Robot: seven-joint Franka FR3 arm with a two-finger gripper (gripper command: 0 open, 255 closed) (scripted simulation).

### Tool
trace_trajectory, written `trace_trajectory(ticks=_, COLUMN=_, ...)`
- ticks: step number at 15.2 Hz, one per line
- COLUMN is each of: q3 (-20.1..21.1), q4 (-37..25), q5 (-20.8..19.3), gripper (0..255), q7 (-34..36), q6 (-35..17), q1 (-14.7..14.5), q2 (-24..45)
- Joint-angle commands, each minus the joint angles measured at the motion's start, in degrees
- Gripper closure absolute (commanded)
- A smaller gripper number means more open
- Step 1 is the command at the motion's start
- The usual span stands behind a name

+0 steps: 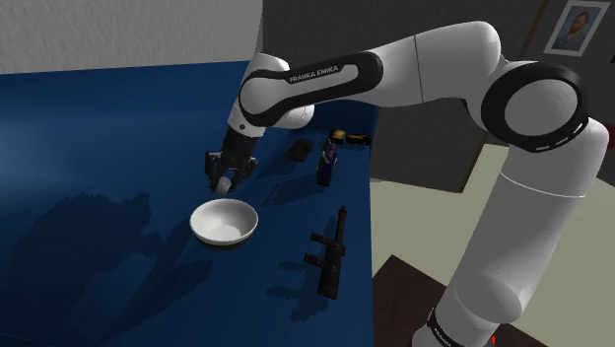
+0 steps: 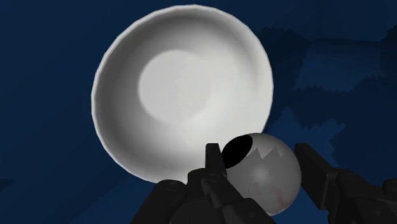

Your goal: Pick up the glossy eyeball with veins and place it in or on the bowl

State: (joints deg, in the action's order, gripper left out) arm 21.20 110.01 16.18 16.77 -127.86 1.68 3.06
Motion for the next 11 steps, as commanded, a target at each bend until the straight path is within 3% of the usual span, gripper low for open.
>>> trace_trajectory(ticks=1, q3=-0.02, q4=0.41, q5=-0.13, gripper=255, q7=-0.38, q6=-1.28, q1=-0.01, q2=0.95)
trace_trajectory(ticks=11, q3=0.2, q4=5.06, q5=0.29, gripper=255, q7=-1.96, q6=-8.42, q1=-0.34, q2=3.64)
